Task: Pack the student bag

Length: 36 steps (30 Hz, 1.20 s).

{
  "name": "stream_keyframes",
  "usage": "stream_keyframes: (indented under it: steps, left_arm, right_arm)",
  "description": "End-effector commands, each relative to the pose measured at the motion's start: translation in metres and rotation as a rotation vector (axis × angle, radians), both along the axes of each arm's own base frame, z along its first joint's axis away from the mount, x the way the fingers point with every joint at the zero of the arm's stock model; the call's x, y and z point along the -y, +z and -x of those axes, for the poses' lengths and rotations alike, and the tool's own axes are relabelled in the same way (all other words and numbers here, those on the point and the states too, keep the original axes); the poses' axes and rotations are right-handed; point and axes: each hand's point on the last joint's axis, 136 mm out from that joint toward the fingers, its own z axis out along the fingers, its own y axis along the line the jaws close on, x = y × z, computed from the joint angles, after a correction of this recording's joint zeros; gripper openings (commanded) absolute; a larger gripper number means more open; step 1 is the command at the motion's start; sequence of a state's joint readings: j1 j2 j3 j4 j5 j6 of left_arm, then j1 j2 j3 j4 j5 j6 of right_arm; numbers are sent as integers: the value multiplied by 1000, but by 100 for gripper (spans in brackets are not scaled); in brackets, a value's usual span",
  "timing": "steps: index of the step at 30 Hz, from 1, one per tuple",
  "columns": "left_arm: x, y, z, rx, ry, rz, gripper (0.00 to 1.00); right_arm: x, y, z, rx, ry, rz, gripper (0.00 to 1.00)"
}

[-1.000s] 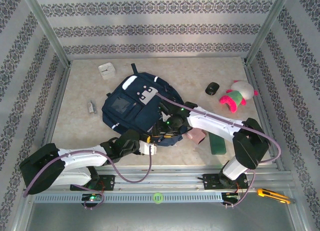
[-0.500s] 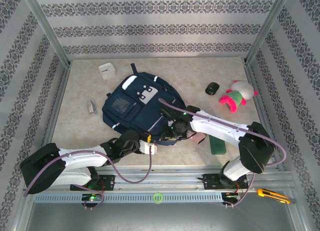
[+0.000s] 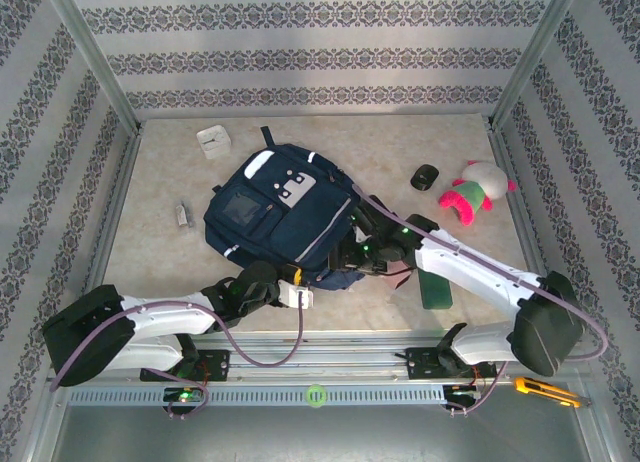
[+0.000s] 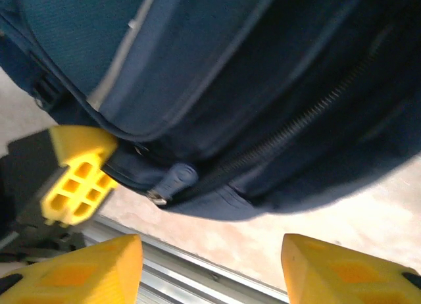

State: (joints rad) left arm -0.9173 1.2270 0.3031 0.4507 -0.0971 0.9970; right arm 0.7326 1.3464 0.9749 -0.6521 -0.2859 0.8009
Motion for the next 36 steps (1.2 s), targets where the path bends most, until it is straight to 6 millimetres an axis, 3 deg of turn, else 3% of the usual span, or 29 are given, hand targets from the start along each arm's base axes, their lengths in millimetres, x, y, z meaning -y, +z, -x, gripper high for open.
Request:
stream_keyframes:
  steps: [1, 4, 12, 17, 21, 28, 32, 36]
  left_arm:
    - [5, 18, -9, 80, 22, 38, 0]
    - [4, 21, -9, 83, 26, 47, 0]
    - [3, 23, -10, 85, 30, 43, 0]
    - [3, 22, -11, 86, 35, 43, 0]
    - [4, 20, -11, 83, 35, 43, 0]
    - [1, 20, -13, 88, 55, 39, 0]
    - [0, 20, -14, 93, 61, 41, 0]
    - [-1, 21, -14, 92, 65, 39, 0]
  right_arm:
    - [-23, 3, -14, 6, 30, -47, 58]
    - [-26, -10, -18, -9, 44, 7, 58]
    - [-61, -27, -10, -72, 130, -11, 57]
    - [-70, -33, 5, -111, 148, -35, 42]
    - [-64, -29, 8, -92, 128, -28, 29]
    - [-44, -32, 22, -92, 101, 34, 17]
    - [-19, -39, 21, -51, 32, 110, 13]
    - [-14, -29, 18, -8, 7, 105, 12]
